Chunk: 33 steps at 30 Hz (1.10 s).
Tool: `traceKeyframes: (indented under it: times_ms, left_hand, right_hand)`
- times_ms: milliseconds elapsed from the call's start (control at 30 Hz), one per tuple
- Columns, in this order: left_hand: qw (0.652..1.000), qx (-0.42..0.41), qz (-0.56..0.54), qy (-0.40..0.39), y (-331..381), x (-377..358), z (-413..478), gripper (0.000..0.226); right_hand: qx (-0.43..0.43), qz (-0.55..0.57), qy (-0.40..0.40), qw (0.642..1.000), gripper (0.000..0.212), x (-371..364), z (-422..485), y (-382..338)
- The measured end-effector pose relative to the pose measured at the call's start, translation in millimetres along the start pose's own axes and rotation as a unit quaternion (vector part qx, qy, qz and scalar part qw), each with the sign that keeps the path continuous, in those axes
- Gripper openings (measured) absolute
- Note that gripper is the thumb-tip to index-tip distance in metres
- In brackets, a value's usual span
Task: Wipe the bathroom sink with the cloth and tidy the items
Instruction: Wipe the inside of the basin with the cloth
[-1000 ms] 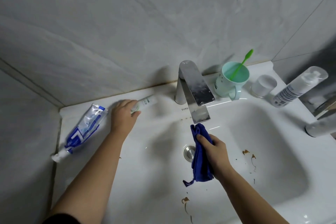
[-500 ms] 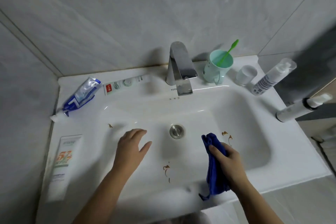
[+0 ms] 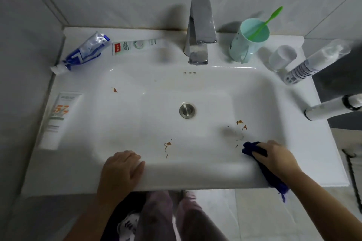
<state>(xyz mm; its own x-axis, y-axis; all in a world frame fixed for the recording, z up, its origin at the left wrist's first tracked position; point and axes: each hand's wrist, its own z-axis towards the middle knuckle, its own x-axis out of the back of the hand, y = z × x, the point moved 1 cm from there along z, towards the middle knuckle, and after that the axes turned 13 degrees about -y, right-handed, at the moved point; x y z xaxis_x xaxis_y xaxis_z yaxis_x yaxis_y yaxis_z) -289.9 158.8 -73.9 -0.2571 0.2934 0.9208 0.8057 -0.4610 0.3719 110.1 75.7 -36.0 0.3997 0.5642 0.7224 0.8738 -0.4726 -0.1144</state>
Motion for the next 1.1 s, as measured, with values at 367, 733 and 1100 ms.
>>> traceKeyframes:
  times_ms: [367, 733, 1100]
  left_hand:
    - [1.0, 0.013, 0.004, -0.027, 3, 2, -1, 0.031]
    - [0.999, 0.029, 0.002, -0.032, 3, 2, 0, 0.031]
    - [0.999, 0.031, 0.009, -0.021, 3, 1, 0, 0.031]
  right_hand:
    - [0.151, 0.019, -0.135, 0.979, 0.02, -21, 72, -60]
    - [0.179, 0.031, -0.115, 0.977, 0.023, -28, 79, -65]
    - [0.178, -0.03, -0.064, 0.982, 0.027, -28, 86, -52]
